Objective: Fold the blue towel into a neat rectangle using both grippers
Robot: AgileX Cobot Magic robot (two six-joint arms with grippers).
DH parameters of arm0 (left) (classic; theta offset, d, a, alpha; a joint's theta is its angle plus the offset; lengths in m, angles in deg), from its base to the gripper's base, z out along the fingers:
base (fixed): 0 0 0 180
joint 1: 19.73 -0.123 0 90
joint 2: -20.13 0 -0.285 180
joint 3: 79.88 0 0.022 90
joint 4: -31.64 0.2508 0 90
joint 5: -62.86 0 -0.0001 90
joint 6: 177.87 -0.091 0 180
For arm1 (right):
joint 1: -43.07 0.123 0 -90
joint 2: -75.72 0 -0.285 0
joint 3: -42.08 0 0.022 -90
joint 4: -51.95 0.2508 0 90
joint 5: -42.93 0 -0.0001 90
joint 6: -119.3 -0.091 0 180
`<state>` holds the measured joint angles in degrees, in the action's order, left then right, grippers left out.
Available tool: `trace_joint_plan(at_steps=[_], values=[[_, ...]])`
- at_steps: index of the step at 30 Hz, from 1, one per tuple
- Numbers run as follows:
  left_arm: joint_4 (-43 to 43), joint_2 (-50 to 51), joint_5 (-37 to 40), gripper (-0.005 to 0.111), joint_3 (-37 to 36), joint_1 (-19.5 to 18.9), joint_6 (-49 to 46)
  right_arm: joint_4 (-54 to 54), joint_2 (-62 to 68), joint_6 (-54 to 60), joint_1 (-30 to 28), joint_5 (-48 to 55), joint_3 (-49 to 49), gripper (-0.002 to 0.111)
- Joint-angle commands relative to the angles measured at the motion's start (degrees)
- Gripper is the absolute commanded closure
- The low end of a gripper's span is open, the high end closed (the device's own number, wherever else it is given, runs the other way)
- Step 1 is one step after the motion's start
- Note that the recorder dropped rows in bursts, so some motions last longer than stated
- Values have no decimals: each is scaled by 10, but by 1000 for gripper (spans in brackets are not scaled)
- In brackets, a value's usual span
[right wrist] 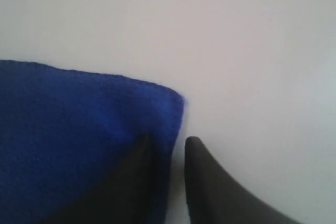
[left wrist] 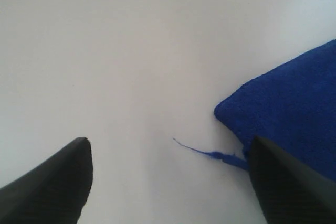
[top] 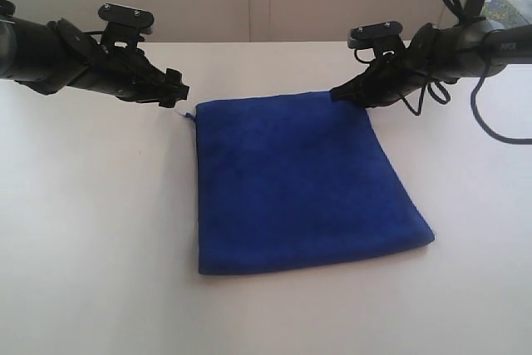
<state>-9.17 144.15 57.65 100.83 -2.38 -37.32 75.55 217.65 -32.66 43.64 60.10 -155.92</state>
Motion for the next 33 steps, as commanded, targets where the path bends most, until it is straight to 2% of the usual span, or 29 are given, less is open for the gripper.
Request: trace_joint_plan(at_steps=[1,8,11,13,14,19,21,25,29,33], values=[[-7,-6,7,24,1,0,1,1,-26,-2,-5,3,-1,84],[-7,-8,7,24,1,0,0,1,-69,-4,-6,51,-1,84],[-7,-17,27,32,0,-2,0,-1,-86,-4,-17,110,-1,84],[-7,-24,52,42,0,-6,0,-2,-94,-4,-25,151,-1,84],[-7,-34,91,56,0,-16,0,-2,-100,-7,-34,187,-1,86],[-7,-54,249,94,-1,-56,14,-4,-118,-40,-59,281,0,105],[-7,-57,308,106,-1,-71,45,-4,-125,-49,-63,315,0,108],[-6,-58,381,107,-1,-86,115,-18,-157,-70,-64,359,17,108],[-5,-65,447,107,-5,-85,126,-20,-209,-89,-64,349,75,108],[-3,-102,447,107,-56,-80,126,-27,-267,-89,-64,337,150,108]])
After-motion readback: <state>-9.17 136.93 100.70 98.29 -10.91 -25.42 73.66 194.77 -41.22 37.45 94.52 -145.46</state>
